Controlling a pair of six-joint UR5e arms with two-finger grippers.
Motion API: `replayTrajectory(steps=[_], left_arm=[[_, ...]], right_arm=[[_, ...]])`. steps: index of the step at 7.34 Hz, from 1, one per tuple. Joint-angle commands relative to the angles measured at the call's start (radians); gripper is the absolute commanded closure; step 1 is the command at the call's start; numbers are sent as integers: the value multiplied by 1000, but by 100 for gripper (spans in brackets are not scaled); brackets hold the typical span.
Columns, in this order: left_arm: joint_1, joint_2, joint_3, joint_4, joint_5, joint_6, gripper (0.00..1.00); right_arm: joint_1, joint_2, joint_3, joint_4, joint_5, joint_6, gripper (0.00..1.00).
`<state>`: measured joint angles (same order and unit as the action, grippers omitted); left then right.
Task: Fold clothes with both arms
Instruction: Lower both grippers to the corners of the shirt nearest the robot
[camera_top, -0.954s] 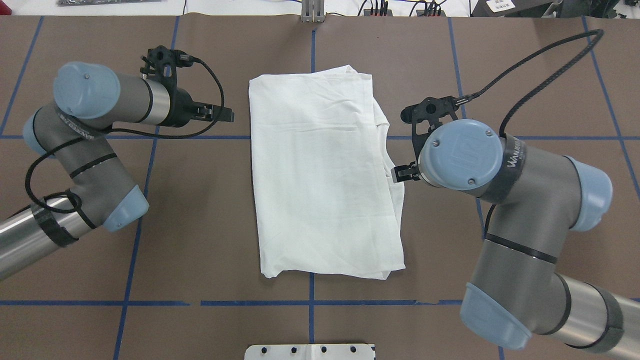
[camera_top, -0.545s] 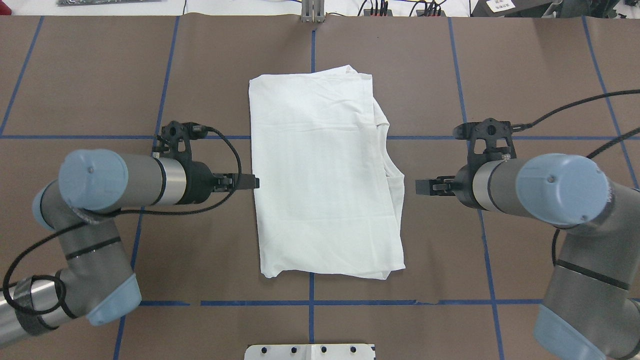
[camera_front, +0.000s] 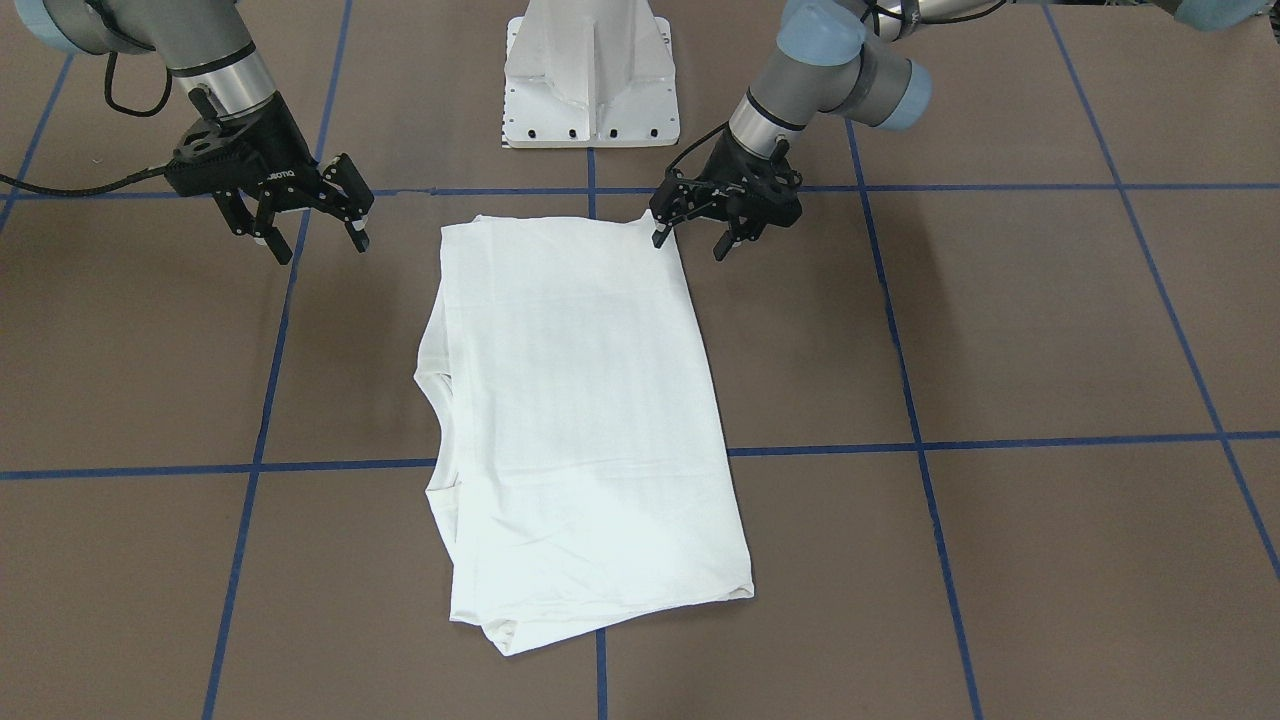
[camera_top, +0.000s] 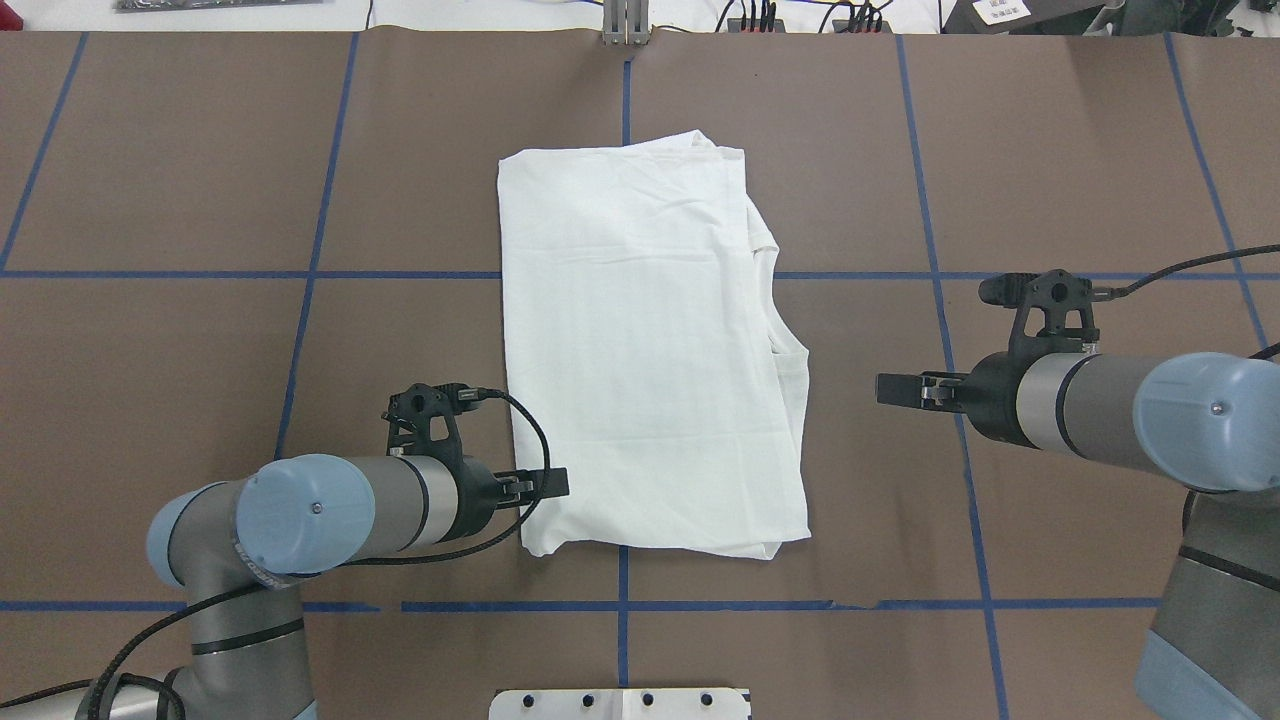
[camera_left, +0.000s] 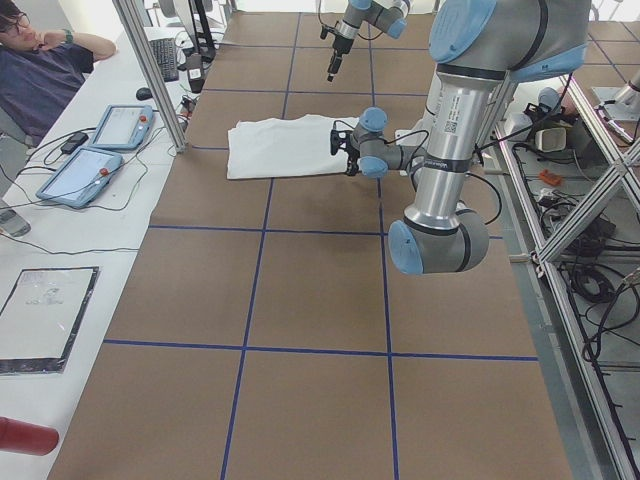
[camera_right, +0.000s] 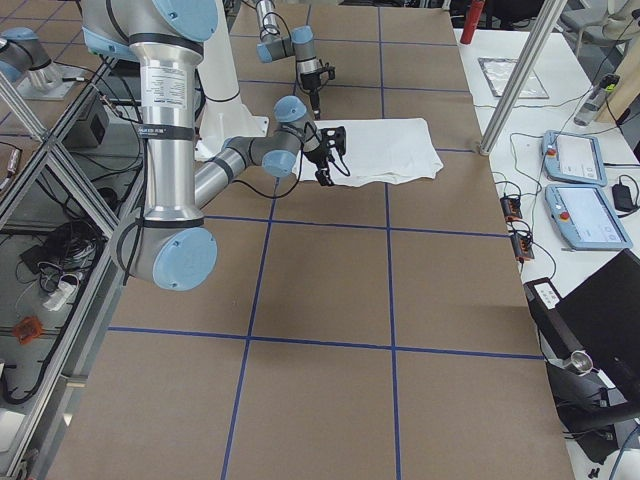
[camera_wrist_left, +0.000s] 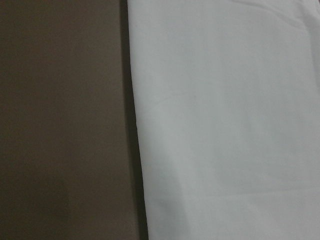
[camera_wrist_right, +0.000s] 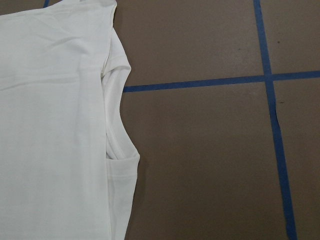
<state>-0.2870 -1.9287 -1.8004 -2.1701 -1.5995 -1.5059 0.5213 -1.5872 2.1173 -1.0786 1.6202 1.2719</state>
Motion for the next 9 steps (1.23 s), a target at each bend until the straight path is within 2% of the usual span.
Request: replayTrajectory(steps=[1, 2, 3, 4, 6, 7, 8, 9], left_arm=[[34, -18, 6, 29, 4, -5, 4], [46, -18, 9, 29, 4, -5, 20], [46, -18, 9, 29, 3, -5, 43], [48, -18, 7, 29, 3, -5, 51], [49, -22, -4, 62, 3, -5, 52], [48, -35, -10, 88, 3, -5, 82], [48, -35, -13, 91, 4, -7, 100], [45, -30, -16, 92, 4, -5, 100]], right_arm=[[-1, 0, -8, 3, -2, 1, 0], [-1, 0, -11, 3, -3, 1, 0], [-1, 0, -11, 3, -3, 1, 0], [-1, 0, -11, 3, -2, 1, 0], [-1, 0, -13, 3, 0, 1, 0], [-1, 0, -13, 3, 0, 1, 0], [-3, 0, -19, 3, -5, 3, 0], [-10, 3, -25, 2, -9, 26, 0]])
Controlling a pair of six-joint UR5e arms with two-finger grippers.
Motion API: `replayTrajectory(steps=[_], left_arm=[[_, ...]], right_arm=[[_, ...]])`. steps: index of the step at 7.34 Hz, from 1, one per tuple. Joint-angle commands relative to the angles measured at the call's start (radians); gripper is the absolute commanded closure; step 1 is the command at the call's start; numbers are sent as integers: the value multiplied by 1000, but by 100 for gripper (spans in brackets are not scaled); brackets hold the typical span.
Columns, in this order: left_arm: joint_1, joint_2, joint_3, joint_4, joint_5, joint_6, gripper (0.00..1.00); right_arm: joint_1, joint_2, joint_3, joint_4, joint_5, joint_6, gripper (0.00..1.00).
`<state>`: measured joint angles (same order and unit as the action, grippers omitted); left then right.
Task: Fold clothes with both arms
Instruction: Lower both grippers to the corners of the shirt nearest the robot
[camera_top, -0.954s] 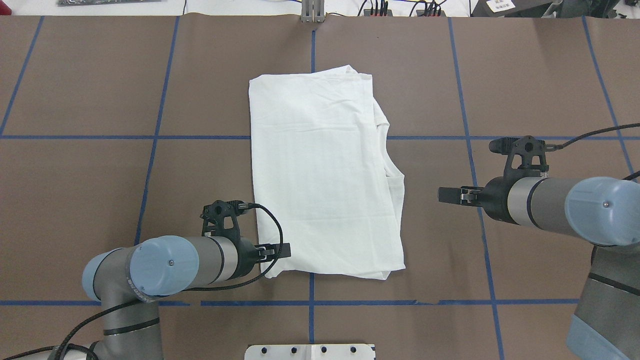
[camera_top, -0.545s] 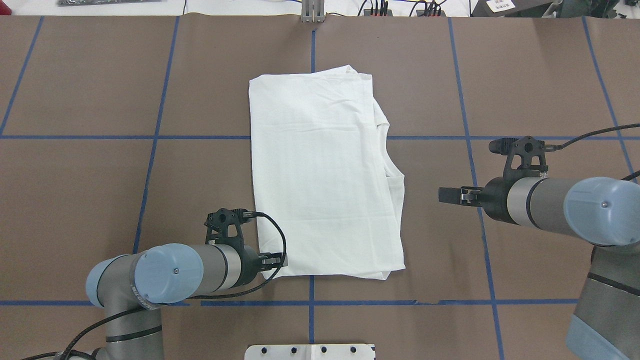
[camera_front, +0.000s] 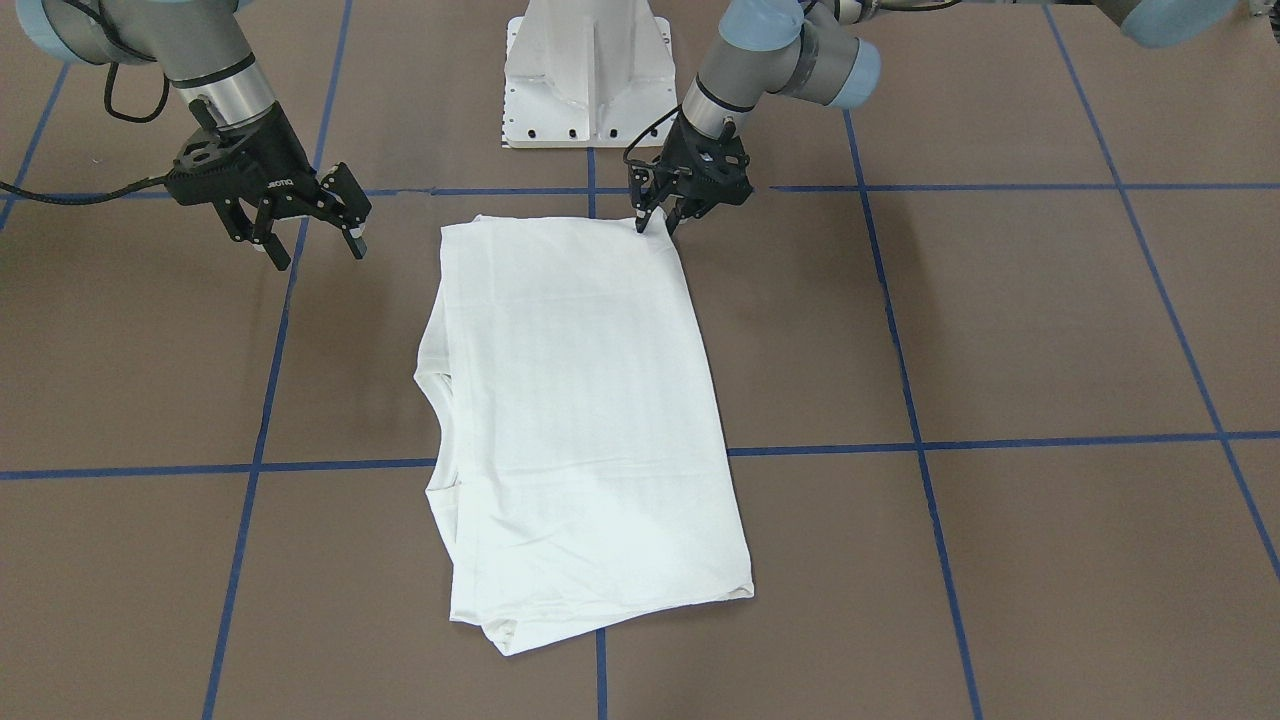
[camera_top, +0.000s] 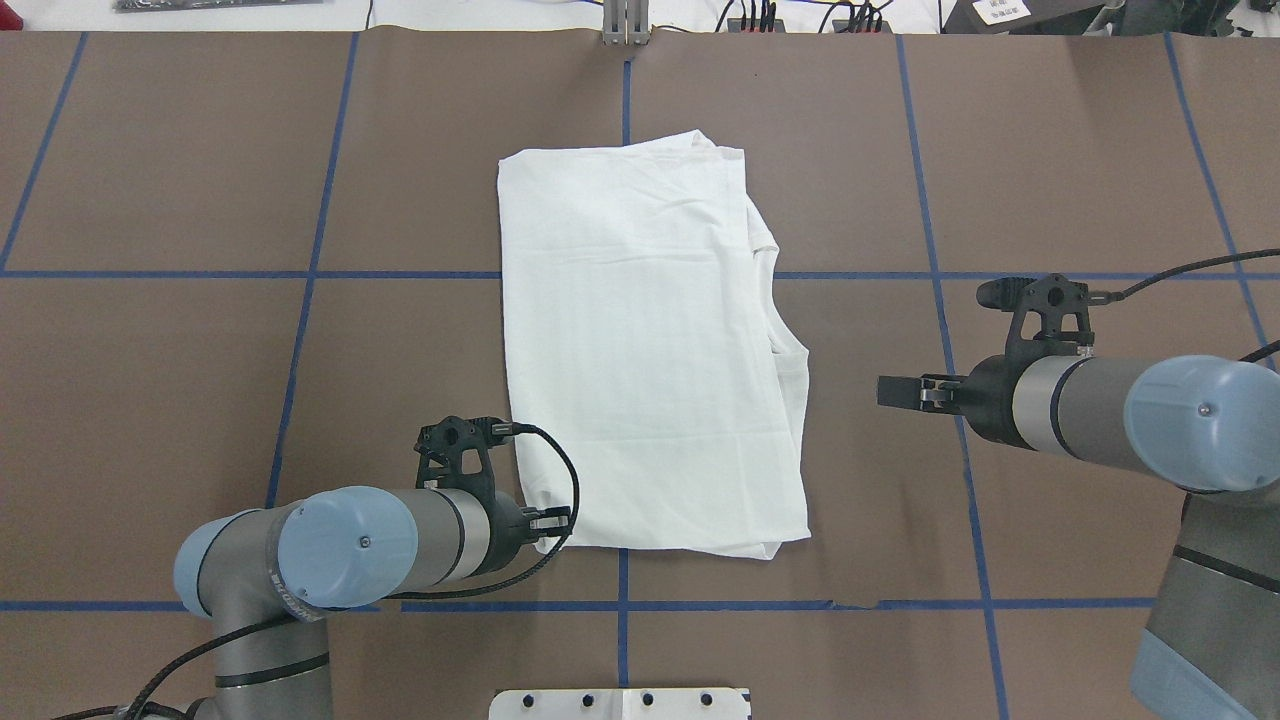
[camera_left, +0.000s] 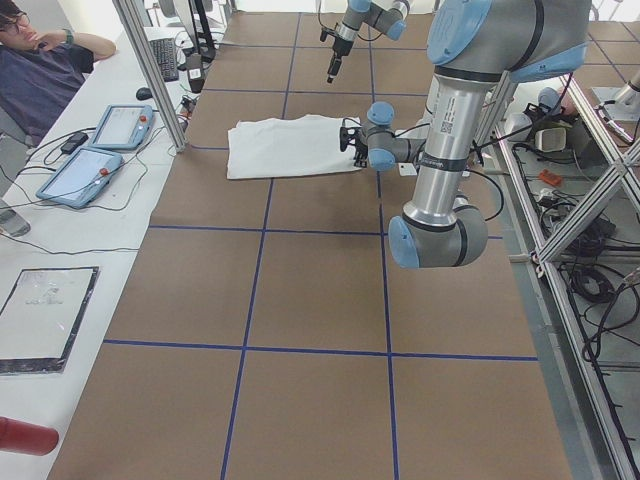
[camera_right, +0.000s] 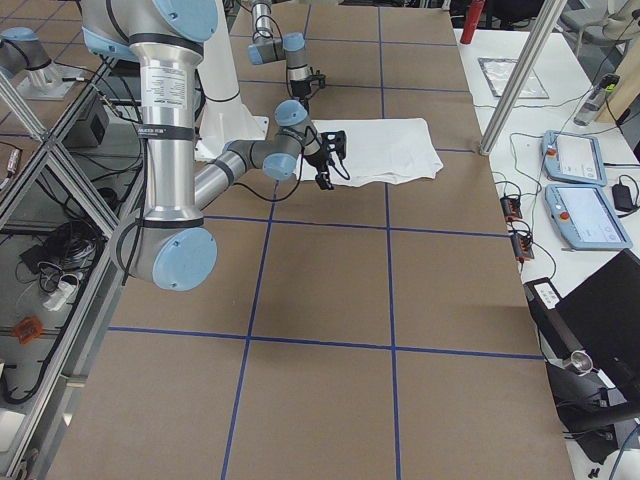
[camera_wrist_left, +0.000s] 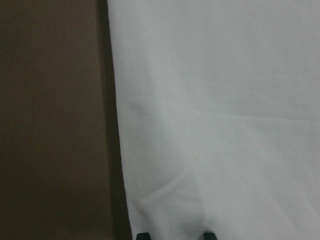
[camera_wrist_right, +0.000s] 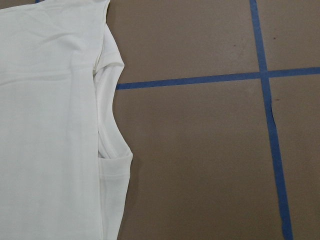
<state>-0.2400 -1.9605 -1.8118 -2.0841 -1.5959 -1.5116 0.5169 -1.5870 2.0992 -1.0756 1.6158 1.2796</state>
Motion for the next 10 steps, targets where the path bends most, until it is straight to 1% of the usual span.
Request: replayTrajectory(steps=[1, 2, 3, 4, 5, 6, 7, 8, 10], left_arm=[[-8, 5, -26, 7, 1, 2, 100], [-10, 6, -34, 7, 1, 2, 100], [-9, 6, -32, 7, 2, 2, 100], [-9, 6, -32, 7, 2, 2, 100], [-9, 6, -34, 7, 8, 2, 100], [-9, 6, -34, 7, 10, 2, 100], [-9, 6, -34, 6, 17, 2, 100], [-9, 6, -34, 6, 28, 2, 100], [-9, 8, -40, 7, 30, 2, 100]], right_arm=[[-20, 27, -5, -7, -13, 132, 0], [-61, 35, -1, -7, -39, 267, 3], [-102, 39, -1, -32, -59, 406, 5], [-145, 71, -2, -93, -88, 526, 5], [-199, 132, -8, -216, -120, 626, 5], [-242, 239, -16, -382, -128, 727, 6], [-288, 350, -43, -499, -132, 836, 7], [-326, 376, -88, -501, -160, 935, 7], [-356, 378, -114, -498, -177, 1012, 13]])
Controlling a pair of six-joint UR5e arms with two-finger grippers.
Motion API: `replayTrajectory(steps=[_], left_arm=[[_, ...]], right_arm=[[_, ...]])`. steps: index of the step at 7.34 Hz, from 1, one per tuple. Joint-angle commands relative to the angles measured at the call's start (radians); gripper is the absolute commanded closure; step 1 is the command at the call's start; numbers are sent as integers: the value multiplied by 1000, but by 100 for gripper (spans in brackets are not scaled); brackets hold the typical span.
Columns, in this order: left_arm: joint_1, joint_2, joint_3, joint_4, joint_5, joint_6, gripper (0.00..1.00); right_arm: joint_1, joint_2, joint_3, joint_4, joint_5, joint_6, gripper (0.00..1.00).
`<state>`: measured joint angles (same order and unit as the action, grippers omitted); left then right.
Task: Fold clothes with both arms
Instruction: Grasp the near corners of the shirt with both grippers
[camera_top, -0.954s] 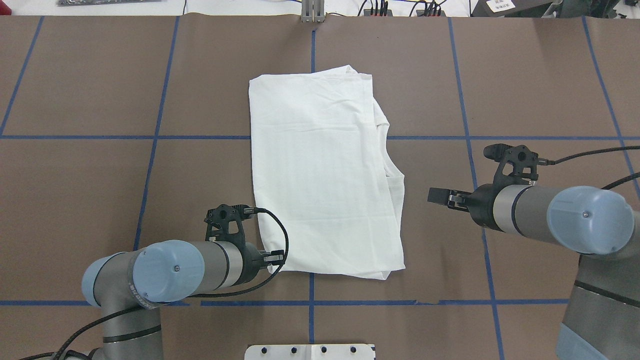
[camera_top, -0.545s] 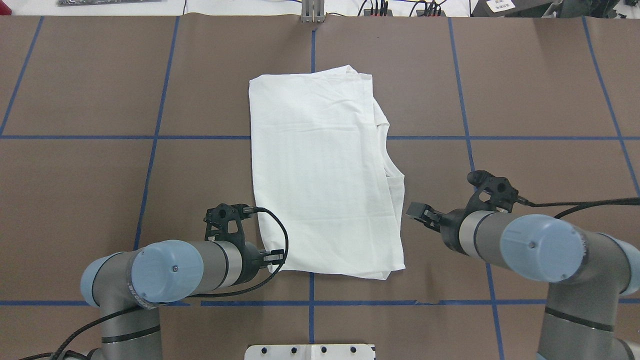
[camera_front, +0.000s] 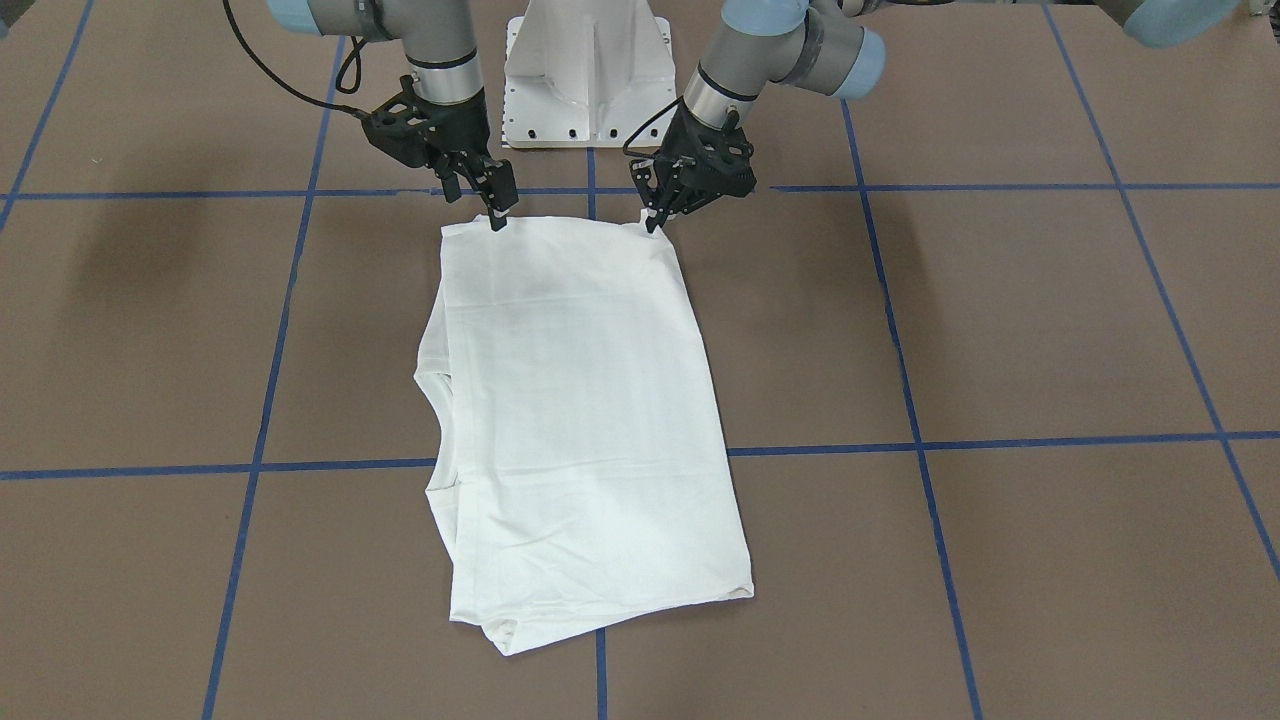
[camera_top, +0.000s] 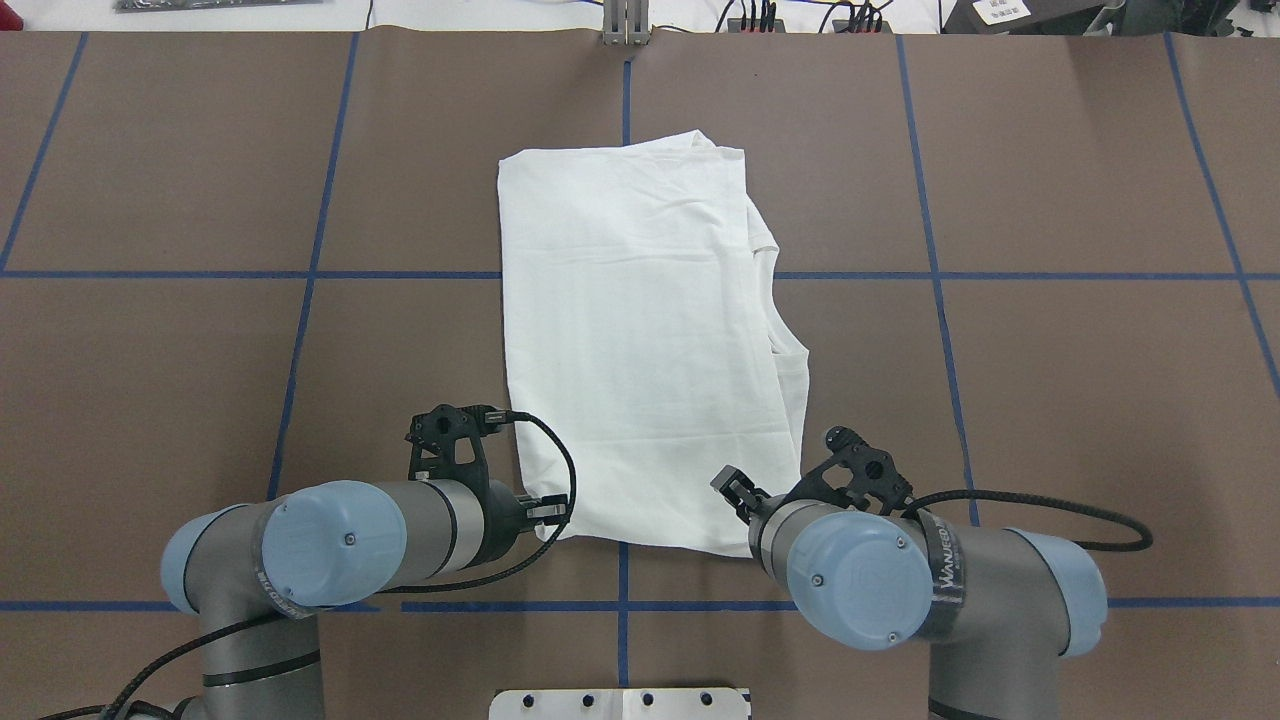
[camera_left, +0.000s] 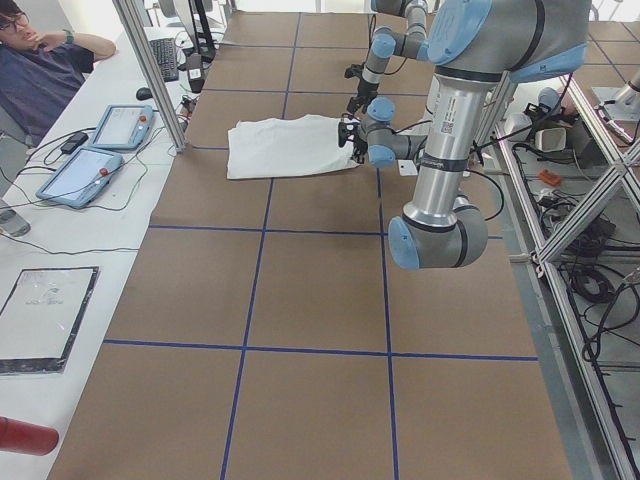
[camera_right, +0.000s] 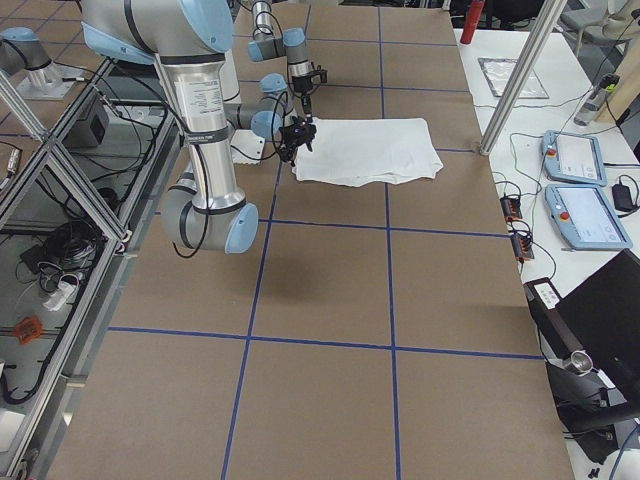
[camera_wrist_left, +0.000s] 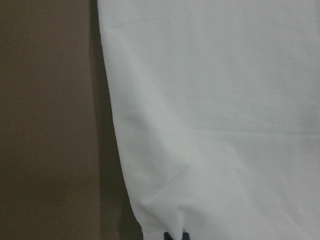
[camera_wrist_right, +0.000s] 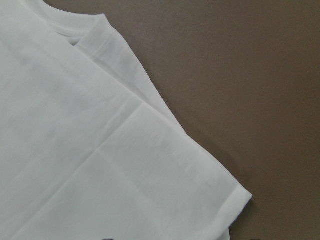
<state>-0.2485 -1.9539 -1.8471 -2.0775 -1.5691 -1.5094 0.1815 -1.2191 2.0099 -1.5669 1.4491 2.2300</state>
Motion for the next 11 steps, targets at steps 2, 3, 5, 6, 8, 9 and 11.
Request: replayTrajectory(steps=[2, 3, 5, 6, 8, 9, 11], left_arm=[[0, 3, -17, 1, 3, 2, 100], [0, 3, -20, 1, 3, 0, 100], [0, 3, -26, 1, 3, 0, 100], [2, 3, -27, 1, 3, 2, 100], [2, 3, -30, 1, 3, 2, 100], [2, 3, -30, 1, 3, 2, 100], [2, 4, -37, 1, 3, 2, 100]], right_arm=[[-22, 12, -40, -5, -15, 80, 15], [-22, 12, -42, -5, -24, 89, 16], [-24, 15, -53, -5, -26, 91, 17], [-24, 16, -56, -5, -29, 89, 17], [-25, 24, -65, -13, -32, 89, 19], [-25, 35, -83, -15, -32, 89, 20], [-25, 43, -88, -15, -36, 91, 23]])
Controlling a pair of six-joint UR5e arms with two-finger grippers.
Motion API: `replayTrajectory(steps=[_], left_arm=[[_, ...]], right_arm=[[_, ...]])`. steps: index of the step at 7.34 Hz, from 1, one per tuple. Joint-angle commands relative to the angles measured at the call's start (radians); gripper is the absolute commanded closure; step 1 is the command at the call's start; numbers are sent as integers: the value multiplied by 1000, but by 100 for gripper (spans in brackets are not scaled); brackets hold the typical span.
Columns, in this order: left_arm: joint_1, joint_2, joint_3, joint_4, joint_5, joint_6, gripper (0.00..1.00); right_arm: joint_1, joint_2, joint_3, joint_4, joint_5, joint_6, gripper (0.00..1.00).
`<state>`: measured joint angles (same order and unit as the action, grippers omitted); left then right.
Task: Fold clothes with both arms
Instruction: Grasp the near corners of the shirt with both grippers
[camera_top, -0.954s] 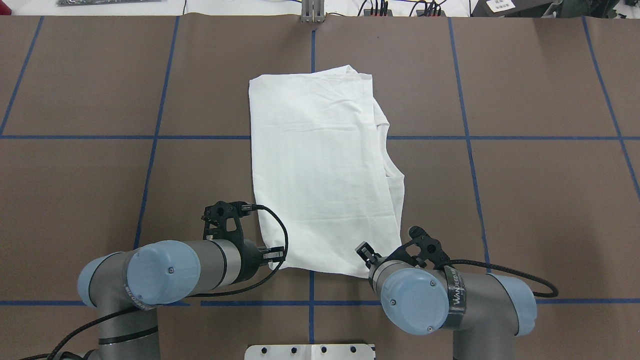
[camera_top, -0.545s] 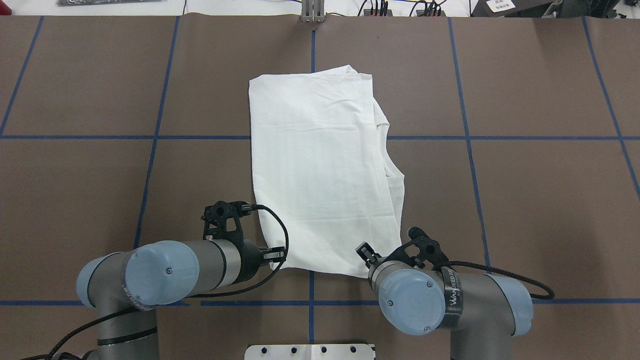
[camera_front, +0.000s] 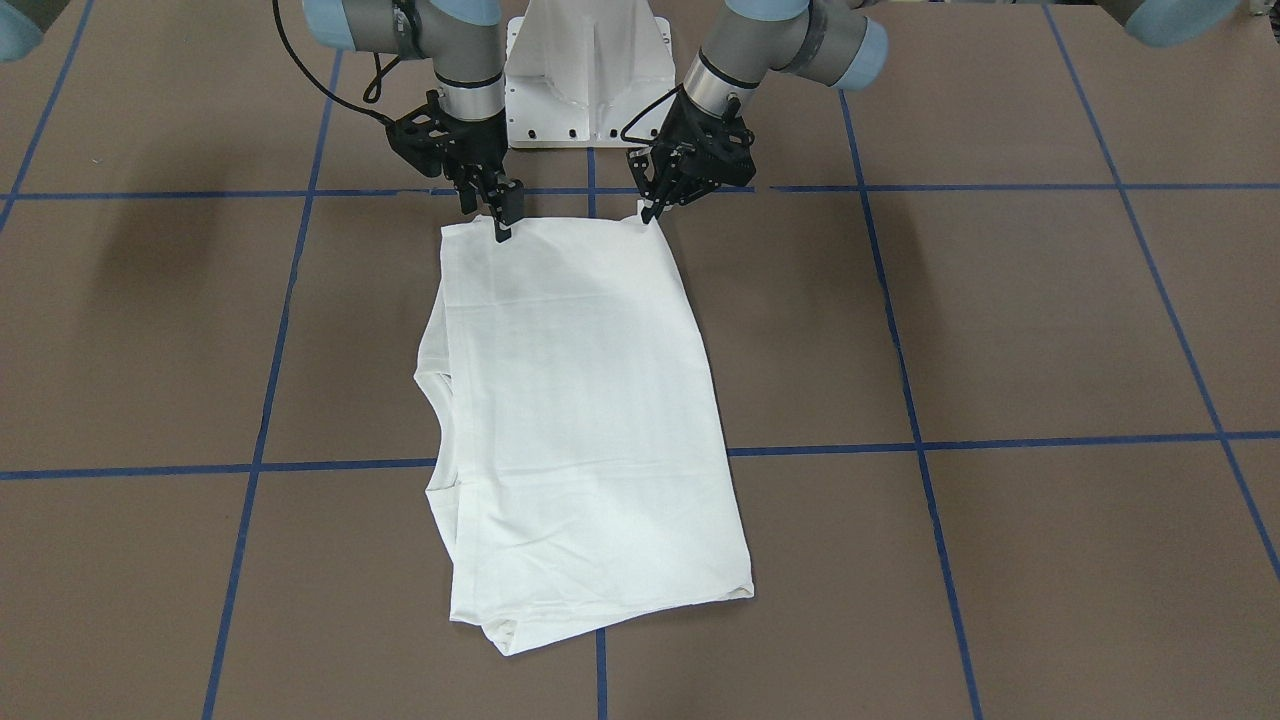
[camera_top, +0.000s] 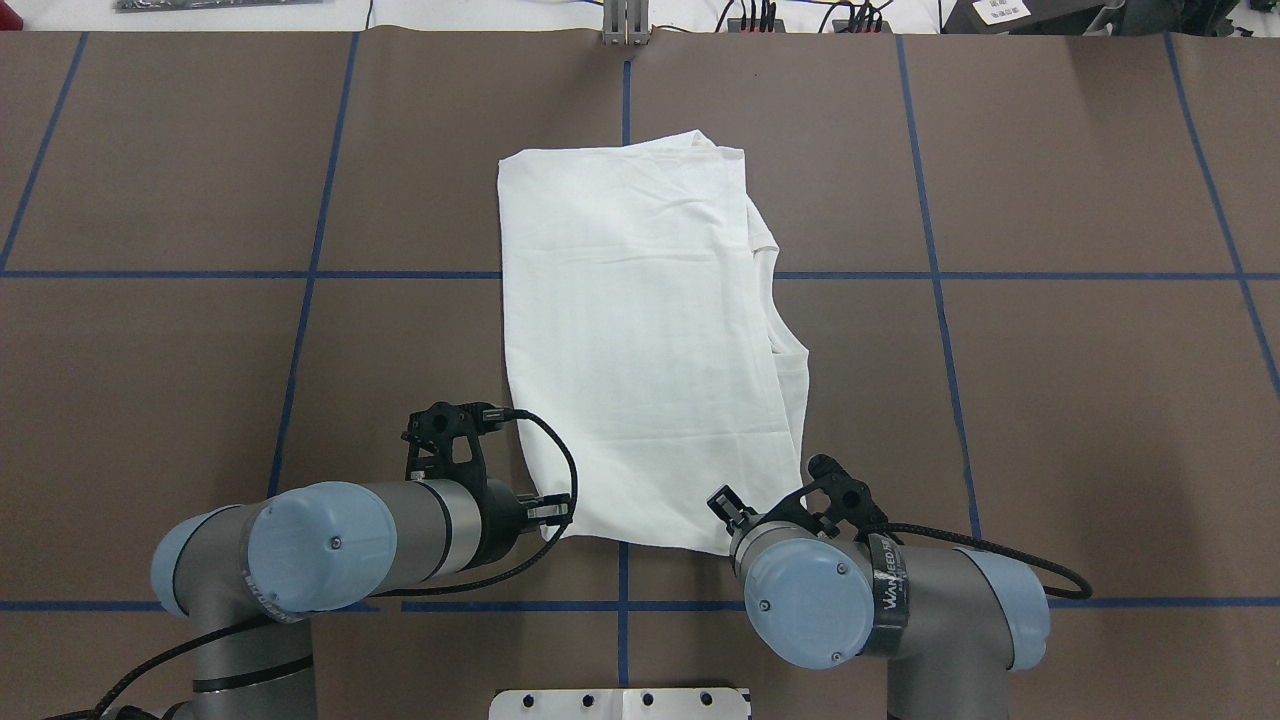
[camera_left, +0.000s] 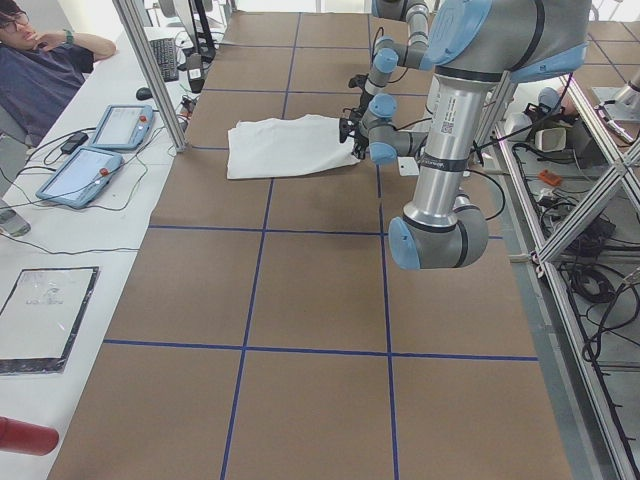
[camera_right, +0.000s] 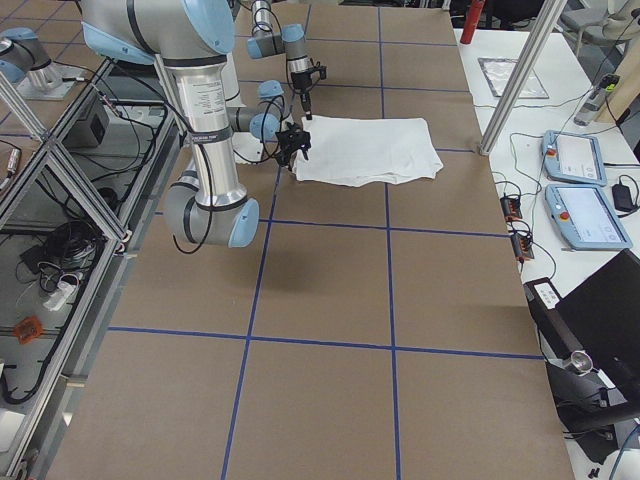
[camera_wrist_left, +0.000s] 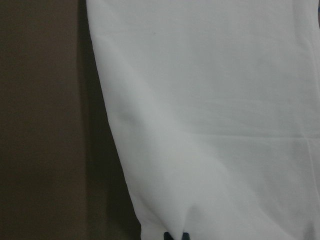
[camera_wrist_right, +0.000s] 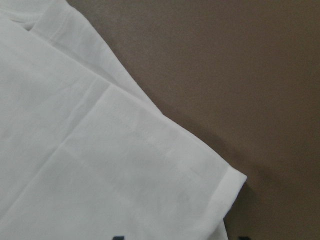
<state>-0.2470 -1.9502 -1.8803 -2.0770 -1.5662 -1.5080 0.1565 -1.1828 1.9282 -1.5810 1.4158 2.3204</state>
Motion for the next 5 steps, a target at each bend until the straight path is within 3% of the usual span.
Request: replayTrajectory(steps=[1, 3, 4, 5], left_arm=[[0, 1, -3, 0, -2, 0, 100], [2, -1, -5, 0, -2, 0, 100], [0, -1, -3, 0, -2, 0, 100], [0, -1, -5, 0, 0, 0, 100]], right_arm=[[0, 11, -15, -2, -9, 1, 24], [0, 12, -21, -2, -11, 1, 29], [1, 25, -21, -2, -20, 20, 59], [1, 31, -21, -2, -34, 33, 100]])
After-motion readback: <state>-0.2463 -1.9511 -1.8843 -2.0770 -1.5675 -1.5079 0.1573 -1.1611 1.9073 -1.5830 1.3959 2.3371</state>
